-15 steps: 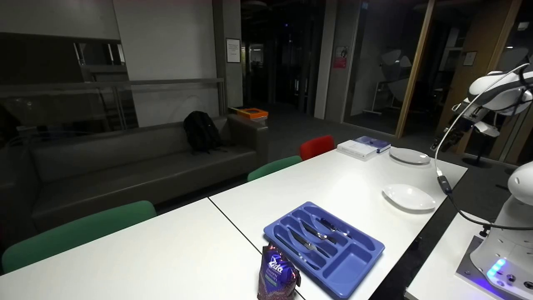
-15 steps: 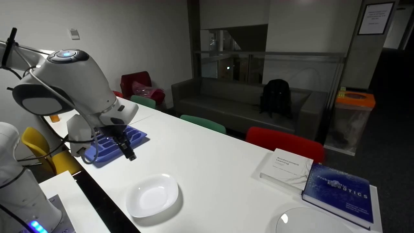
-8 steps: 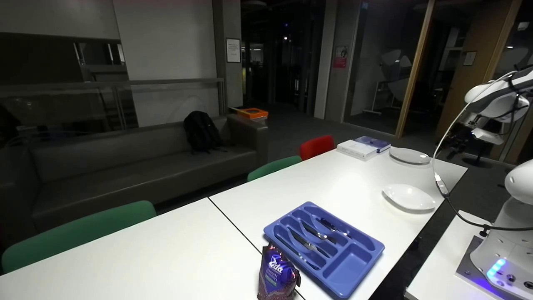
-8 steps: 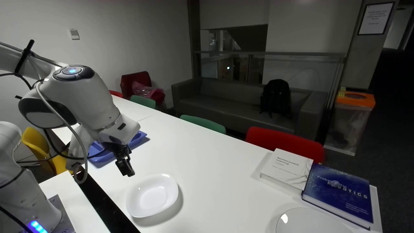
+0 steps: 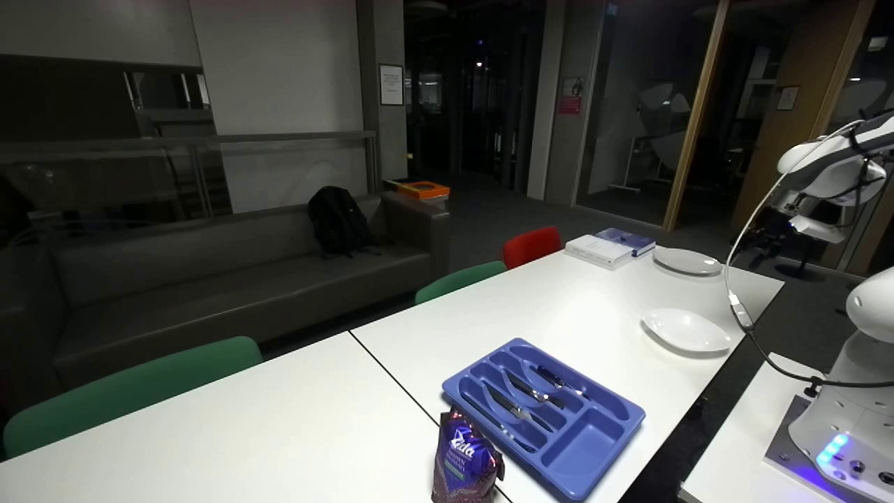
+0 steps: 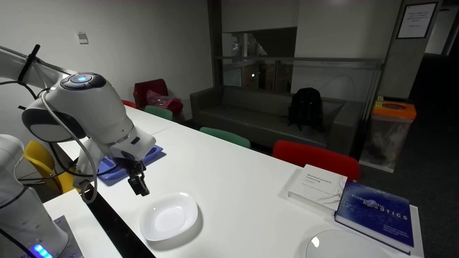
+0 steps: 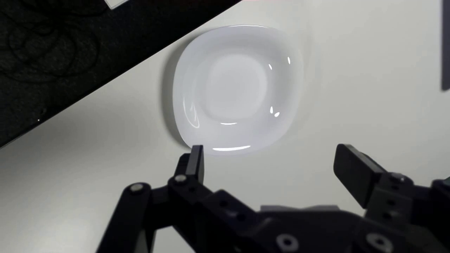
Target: Move the plate
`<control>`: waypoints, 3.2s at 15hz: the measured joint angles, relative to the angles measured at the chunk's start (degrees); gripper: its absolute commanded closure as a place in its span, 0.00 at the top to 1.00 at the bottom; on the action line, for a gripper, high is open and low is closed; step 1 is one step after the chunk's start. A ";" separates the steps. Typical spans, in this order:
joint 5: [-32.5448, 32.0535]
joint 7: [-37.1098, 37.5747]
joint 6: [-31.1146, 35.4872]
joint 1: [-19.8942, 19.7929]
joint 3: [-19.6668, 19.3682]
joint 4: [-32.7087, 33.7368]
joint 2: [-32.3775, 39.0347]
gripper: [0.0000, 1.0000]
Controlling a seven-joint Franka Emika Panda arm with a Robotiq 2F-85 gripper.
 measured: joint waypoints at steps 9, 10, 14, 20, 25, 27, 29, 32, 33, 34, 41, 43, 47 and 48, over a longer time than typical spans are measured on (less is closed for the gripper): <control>13.40 2.73 2.56 0.19 -2.02 4.04 9.42 1.00; 14.78 2.40 3.94 0.24 -2.38 4.33 10.87 1.00; 18.92 -2.04 9.66 1.02 -4.10 4.59 16.23 1.00; 30.12 -13.77 12.38 5.08 -7.51 6.22 23.33 1.00; 39.48 -21.15 12.36 7.00 -8.49 9.07 28.97 1.00; 42.57 -23.25 12.32 7.12 -8.48 10.09 31.23 1.00; 45.20 -24.87 12.08 7.20 -8.45 11.12 33.53 1.00; 48.64 -26.77 11.10 7.21 -8.23 12.97 37.16 1.00; 49.59 -27.32 10.55 7.21 -8.16 13.65 38.38 1.00; 50.21 -27.66 10.24 6.37 -7.15 14.31 39.55 1.00; 50.86 -32.35 10.08 -3.52 4.17 18.51 46.29 1.00; 50.86 -33.69 10.08 -5.70 6.39 19.56 47.76 1.00; 50.86 -36.87 10.07 -8.92 9.20 20.99 49.57 1.00; 50.86 -37.69 10.05 -9.55 9.69 21.17 49.75 1.00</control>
